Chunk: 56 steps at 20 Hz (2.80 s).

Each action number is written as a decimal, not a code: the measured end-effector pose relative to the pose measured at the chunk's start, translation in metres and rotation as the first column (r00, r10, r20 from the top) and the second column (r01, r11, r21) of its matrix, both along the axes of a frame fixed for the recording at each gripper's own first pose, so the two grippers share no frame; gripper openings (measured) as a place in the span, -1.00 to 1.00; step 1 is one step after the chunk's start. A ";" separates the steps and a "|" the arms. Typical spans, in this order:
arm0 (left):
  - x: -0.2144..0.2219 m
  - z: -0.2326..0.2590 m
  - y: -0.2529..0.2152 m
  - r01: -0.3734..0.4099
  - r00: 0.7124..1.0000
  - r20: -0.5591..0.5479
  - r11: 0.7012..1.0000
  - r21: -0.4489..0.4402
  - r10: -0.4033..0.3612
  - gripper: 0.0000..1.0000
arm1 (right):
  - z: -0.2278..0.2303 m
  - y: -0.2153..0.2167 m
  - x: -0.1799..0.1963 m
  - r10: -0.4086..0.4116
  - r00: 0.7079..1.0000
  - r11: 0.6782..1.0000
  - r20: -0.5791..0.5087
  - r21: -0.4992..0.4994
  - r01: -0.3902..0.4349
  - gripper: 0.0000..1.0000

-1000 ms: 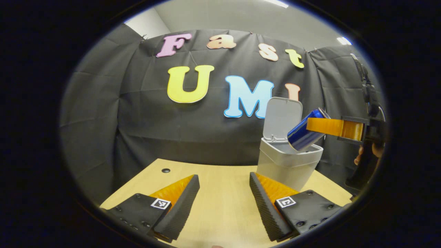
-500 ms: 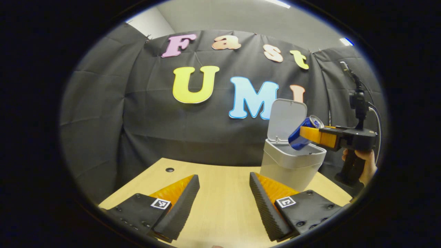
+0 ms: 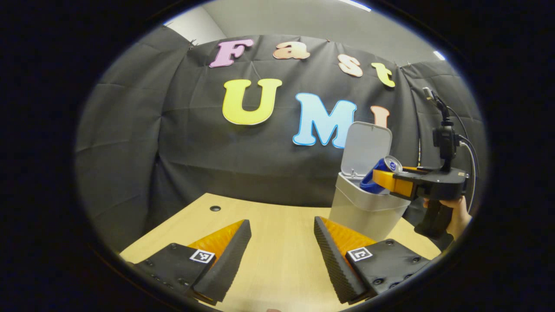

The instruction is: Press the lid of the desktop garbage bin to open it, pick up the crumpled paper on the desktop and throw it into the bin, then pick up the pop can on the desktop and drop it into the bin, and finally close the garbage bin lid.

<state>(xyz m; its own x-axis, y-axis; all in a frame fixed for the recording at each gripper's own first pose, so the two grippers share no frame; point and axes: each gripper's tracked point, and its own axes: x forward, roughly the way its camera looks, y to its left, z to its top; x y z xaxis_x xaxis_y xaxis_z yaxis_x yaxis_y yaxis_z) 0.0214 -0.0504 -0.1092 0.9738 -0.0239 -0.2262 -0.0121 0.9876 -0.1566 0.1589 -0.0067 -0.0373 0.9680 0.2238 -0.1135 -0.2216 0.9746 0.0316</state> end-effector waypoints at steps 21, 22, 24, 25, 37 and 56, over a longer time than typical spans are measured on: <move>-0.009 0.008 -0.007 0.017 0.999 0.032 1.000 0.013 -0.017 1.00 | 0.065 -0.033 0.010 -0.096 0.991 0.995 0.096 0.002 0.096 0.90; -0.010 0.009 -0.006 0.015 0.999 0.035 1.000 0.014 -0.015 0.92 | 0.071 -0.036 0.014 -0.104 0.989 0.994 0.106 -0.005 0.106 0.90; -0.012 0.011 -0.003 0.009 0.999 0.038 1.000 0.019 -0.010 0.92 | 0.085 -0.044 0.022 -0.129 0.984 0.991 0.126 -0.009 0.131 0.90; -0.012 0.011 -0.001 0.005 0.999 0.038 1.000 0.021 -0.006 0.91 | 0.091 -0.047 0.025 -0.140 0.981 0.990 0.133 -0.005 0.142 0.90; -0.017 0.007 0.029 -0.042 0.999 0.033 0.999 0.009 0.042 0.91 | 0.148 -0.070 0.074 -0.237 0.954 0.972 0.182 0.052 0.231 0.89; 0.000 0.004 0.035 -0.006 1.000 0.022 1.000 -0.007 0.006 1.00 | 0.147 -0.075 0.149 -0.308 0.937 0.951 0.164 0.061 0.302 0.90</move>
<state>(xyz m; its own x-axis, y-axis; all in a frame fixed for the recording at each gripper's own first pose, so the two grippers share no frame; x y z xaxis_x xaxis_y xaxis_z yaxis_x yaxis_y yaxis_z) 0.0214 -0.0151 -0.1050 0.9786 -0.0195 -0.2049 -0.0147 0.9864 -0.1640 0.3074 -0.0818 0.1101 0.9945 -0.0844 0.0612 0.0811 0.9952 0.0545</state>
